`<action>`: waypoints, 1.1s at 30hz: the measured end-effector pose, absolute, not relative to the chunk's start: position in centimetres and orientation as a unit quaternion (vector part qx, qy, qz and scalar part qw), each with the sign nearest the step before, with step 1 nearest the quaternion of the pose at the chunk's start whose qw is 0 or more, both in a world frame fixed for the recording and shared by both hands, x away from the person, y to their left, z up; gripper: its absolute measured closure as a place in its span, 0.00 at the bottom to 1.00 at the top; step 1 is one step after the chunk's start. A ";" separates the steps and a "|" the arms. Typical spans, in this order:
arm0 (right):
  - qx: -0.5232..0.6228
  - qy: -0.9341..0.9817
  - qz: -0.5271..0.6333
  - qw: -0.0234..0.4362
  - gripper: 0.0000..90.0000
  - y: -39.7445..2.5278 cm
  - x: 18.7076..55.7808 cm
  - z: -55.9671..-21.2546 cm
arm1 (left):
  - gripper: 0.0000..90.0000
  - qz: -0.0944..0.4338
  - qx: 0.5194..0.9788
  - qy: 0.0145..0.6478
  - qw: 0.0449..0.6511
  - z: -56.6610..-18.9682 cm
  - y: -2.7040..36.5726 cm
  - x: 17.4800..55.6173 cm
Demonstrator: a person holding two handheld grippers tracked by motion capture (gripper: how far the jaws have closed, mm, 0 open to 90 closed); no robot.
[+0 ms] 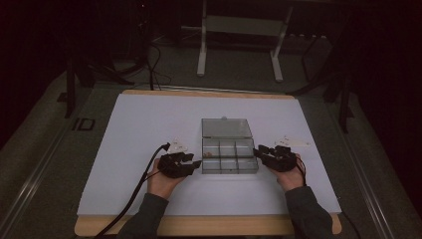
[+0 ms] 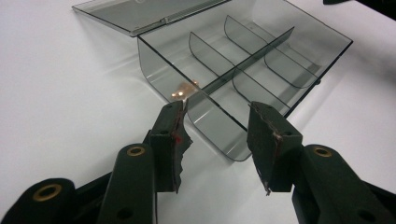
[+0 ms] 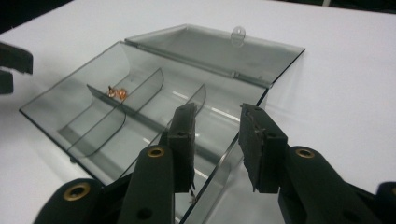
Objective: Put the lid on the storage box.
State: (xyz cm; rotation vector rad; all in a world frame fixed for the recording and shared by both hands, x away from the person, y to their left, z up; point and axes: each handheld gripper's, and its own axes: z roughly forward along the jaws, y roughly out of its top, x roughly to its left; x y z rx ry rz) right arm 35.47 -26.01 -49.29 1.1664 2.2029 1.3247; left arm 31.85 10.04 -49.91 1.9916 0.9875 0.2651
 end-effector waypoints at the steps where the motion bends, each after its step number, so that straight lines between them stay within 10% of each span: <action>1: 0.409 0.770 0.464 0.158 0.73 -26.0 35.6 -49.1 | 0.63 0.105 0.800 0.397 0.437 -49.9 10.0 31.9; 33: 0.453 0.757 0.458 0.115 0.53 -25.6 40.6 -48.9 | 0.62 0.098 0.801 0.407 0.429 -51.4 7.9 32.7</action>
